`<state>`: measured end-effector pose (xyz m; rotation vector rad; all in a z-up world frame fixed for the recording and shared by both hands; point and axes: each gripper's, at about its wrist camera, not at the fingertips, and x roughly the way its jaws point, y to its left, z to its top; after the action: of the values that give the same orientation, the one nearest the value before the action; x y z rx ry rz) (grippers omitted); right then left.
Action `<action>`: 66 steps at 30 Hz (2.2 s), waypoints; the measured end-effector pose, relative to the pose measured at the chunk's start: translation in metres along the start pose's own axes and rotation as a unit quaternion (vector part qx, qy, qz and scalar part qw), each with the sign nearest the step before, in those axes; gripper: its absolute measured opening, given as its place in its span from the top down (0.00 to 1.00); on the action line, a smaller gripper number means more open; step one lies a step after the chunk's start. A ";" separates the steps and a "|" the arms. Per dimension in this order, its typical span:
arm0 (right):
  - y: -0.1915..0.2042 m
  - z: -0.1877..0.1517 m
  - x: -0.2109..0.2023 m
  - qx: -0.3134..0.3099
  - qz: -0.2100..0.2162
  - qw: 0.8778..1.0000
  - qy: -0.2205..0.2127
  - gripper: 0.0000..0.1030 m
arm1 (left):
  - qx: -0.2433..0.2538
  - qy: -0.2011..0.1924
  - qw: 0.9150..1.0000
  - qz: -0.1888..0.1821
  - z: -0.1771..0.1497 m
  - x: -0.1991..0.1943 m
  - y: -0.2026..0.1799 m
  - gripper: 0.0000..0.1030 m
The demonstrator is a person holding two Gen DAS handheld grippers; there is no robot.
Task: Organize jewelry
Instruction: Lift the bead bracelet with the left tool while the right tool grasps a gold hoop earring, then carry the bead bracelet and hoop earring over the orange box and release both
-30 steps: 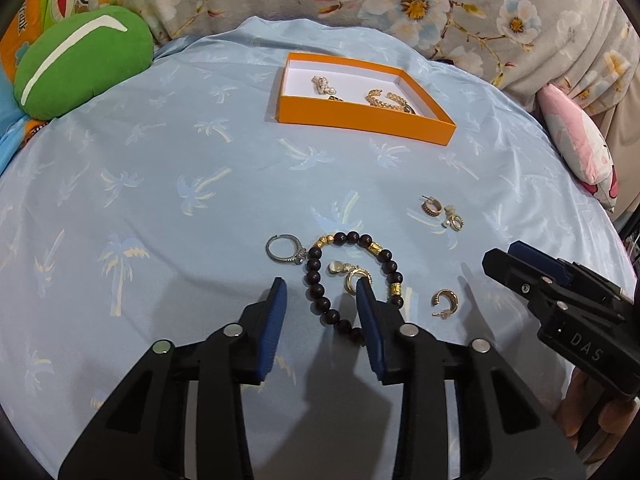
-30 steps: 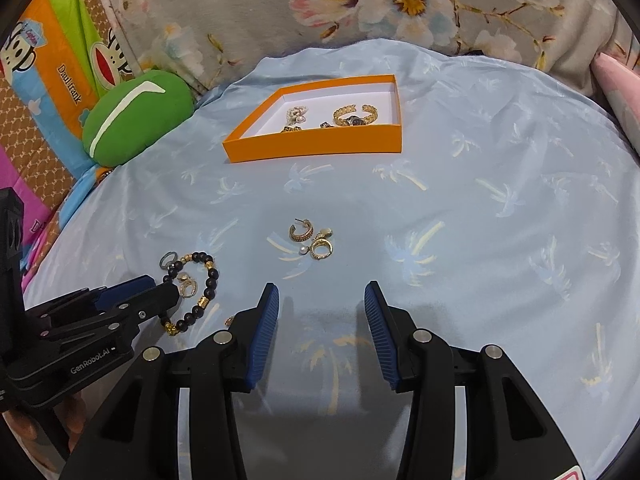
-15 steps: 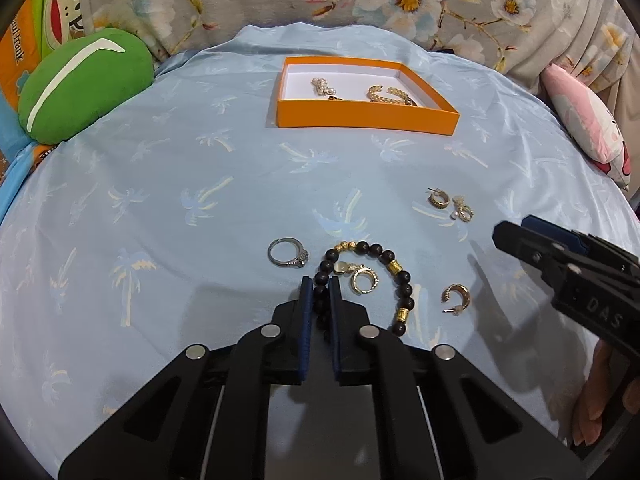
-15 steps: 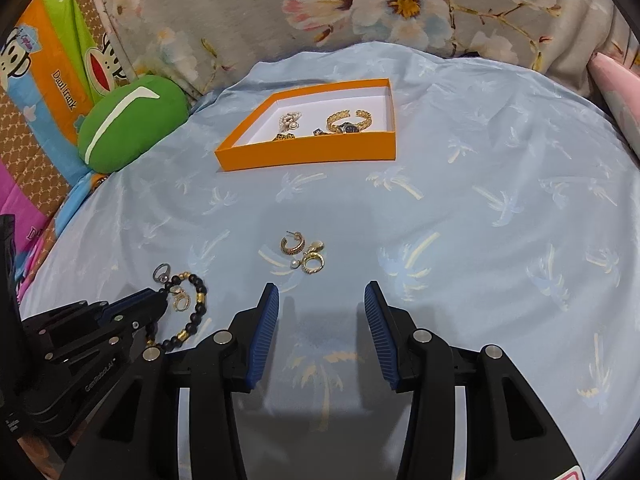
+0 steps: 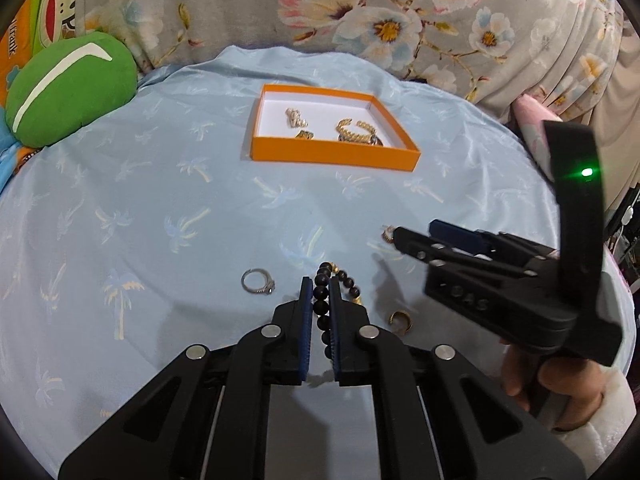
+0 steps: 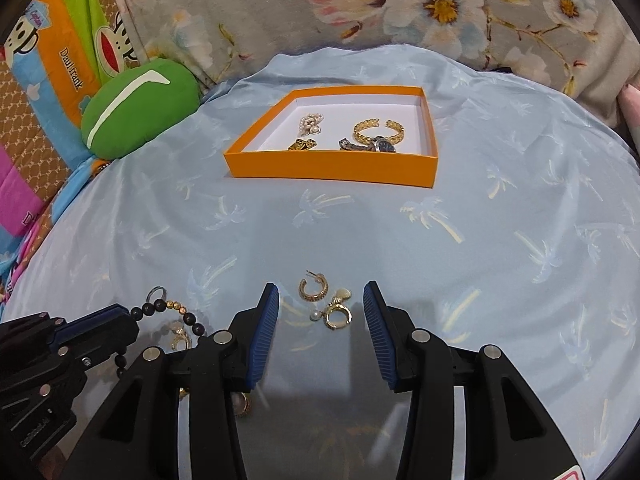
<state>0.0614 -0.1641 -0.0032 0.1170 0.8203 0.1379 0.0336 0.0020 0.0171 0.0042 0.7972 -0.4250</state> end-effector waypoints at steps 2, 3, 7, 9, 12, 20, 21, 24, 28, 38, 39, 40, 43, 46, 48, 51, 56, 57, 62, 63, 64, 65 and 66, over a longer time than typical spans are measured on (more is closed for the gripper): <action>0.002 0.004 0.006 -0.005 0.002 1.000 0.006 0.60 | -0.003 -0.004 1.000 -0.006 0.005 -0.002 0.001 0.93; 0.002 0.005 0.008 -0.006 0.003 1.000 0.009 0.61 | -0.005 -0.007 1.000 -0.010 0.007 -0.004 0.002 0.93; 0.003 0.008 0.018 -0.009 0.008 1.000 0.024 0.71 | -0.007 -0.017 1.000 -0.011 0.015 -0.009 0.004 0.93; 0.003 0.009 0.021 -0.011 0.011 0.999 0.031 0.79 | -0.008 -0.020 1.000 -0.010 0.018 -0.011 0.005 0.93; 0.006 0.009 0.023 -0.018 0.006 0.999 0.035 0.83 | -0.011 -0.023 1.000 -0.009 0.021 -0.011 0.008 0.93; 0.005 0.008 0.018 -0.017 0.004 1.000 0.025 0.85 | -0.018 -0.022 1.000 -0.008 0.022 -0.010 0.013 0.93; 0.004 0.007 0.017 -0.016 0.004 1.000 0.022 0.85 | -0.018 -0.022 1.000 -0.008 0.023 -0.010 0.014 0.93; 0.003 0.007 0.012 -0.010 0.009 1.000 0.018 0.85 | -0.019 -0.024 0.999 -0.007 0.024 -0.012 0.014 0.93; 0.001 0.010 0.003 -0.002 0.017 1.000 0.008 0.85 | -0.018 -0.027 0.999 -0.008 0.030 -0.013 0.015 0.93; -0.015 0.055 -0.012 0.007 0.019 0.999 -0.026 0.85 | 0.013 -0.061 0.998 -0.002 0.078 -0.015 0.007 0.93; -0.018 0.061 -0.011 0.007 0.019 0.999 -0.029 0.85 | 0.017 -0.065 0.998 -0.001 0.086 -0.011 0.006 0.93; -0.021 0.069 -0.010 0.007 0.019 0.999 -0.033 0.85 | 0.020 -0.068 0.997 0.002 0.092 -0.008 0.006 0.93; -0.029 0.089 -0.002 0.009 0.015 0.999 -0.039 0.85 | 0.022 -0.077 0.997 0.000 0.116 0.005 0.007 0.93; -0.039 0.112 0.014 0.015 0.007 0.999 -0.042 0.85 | 0.023 -0.085 0.996 0.004 0.143 0.024 0.009 0.93; -0.046 0.128 0.026 0.019 0.006 0.999 -0.043 0.85 | 0.023 -0.090 0.996 0.003 0.160 0.038 0.010 0.93; -0.054 0.151 0.044 0.023 0.003 0.999 -0.043 0.85 | 0.024 -0.095 0.995 0.003 0.187 0.061 0.012 0.93; -0.064 0.184 0.079 0.029 0.003 0.999 -0.036 0.85 | 0.023 -0.091 0.996 0.007 0.222 0.107 0.014 0.93; -0.065 0.189 0.086 0.029 0.002 0.999 -0.034 0.85 | 0.021 -0.090 0.996 0.009 0.227 0.117 0.015 0.93; -0.071 0.209 0.116 0.032 0.000 0.999 -0.025 0.85 | 0.020 -0.077 0.997 0.011 0.245 0.156 0.019 0.93; -0.071 0.211 0.121 0.031 0.000 0.999 -0.023 0.85 | 0.019 -0.073 0.997 0.011 0.247 0.164 0.020 0.93; -0.071 0.213 0.125 0.030 -0.001 0.999 -0.020 0.85 | 0.018 -0.068 0.997 0.009 0.248 0.171 0.021 0.93; -0.071 0.215 0.130 0.028 -0.002 0.999 -0.017 0.85 | 0.015 -0.064 0.998 0.007 0.249 0.177 0.023 0.93; -0.070 0.215 0.133 0.026 -0.004 1.000 -0.015 0.85 | 0.012 -0.059 0.998 0.006 0.250 0.184 0.025 0.93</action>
<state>0.3145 -0.2220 0.0355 0.1653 0.7945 0.1076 0.3299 -0.0837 0.0616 0.0065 0.6753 -0.4200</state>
